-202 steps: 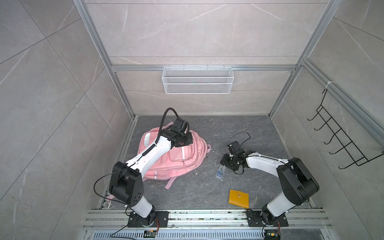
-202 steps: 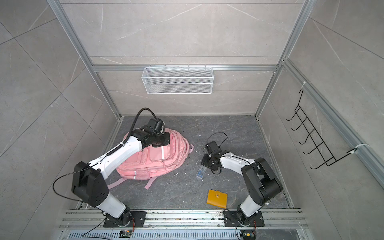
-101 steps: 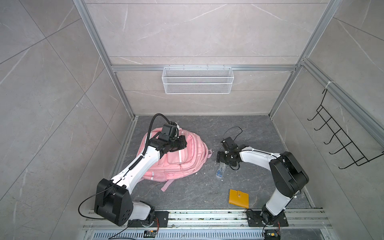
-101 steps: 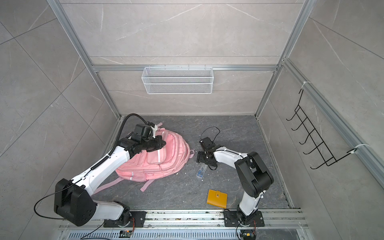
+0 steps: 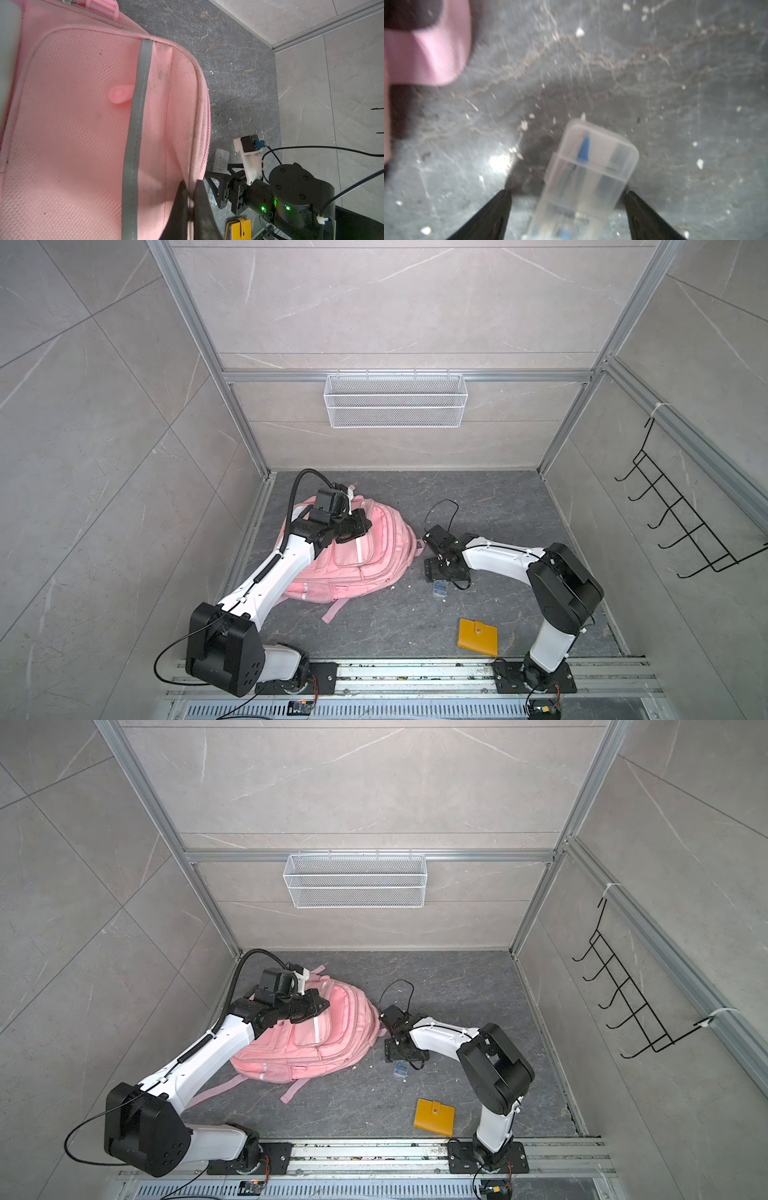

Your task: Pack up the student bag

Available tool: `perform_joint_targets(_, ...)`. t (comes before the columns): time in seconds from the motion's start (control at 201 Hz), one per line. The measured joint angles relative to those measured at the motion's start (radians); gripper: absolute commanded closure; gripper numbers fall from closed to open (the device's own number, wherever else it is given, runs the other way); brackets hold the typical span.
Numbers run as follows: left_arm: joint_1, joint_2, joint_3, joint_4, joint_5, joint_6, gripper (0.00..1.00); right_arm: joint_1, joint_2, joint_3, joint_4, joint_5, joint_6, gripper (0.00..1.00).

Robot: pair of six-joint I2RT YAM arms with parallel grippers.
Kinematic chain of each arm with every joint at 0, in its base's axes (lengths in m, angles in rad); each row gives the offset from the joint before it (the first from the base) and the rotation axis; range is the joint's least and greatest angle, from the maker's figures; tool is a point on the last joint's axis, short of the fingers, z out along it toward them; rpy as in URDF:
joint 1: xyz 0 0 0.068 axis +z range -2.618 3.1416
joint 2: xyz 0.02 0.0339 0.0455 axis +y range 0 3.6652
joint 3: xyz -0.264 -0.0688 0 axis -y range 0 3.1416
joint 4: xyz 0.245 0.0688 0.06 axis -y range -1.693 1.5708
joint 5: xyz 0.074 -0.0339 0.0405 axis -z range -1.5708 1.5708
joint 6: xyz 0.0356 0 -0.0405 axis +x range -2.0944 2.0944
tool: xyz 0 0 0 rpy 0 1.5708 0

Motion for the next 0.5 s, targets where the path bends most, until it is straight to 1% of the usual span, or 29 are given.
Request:
perform_joint_targets(0.194, 0.009, 0.0, 0.0, 0.006, 0.022, 0.0, 1.0, 0.003, -0.033, -0.042, -0.001, -0.01, 0.016, 0.27)
perform_joint_targets(0.354, 0.016, 0.0, 0.0, 0.007, 0.043, 0.001, 1.0, 0.003, -0.051, -0.07, 0.02, -0.004, 0.037, 0.44)
perform_joint_targets(0.498, 0.018, 0.0, 0.0, 0.008, 0.061, 0.005, 1.0, 0.003, -0.066, -0.092, 0.045, 0.003, 0.06, 0.65)
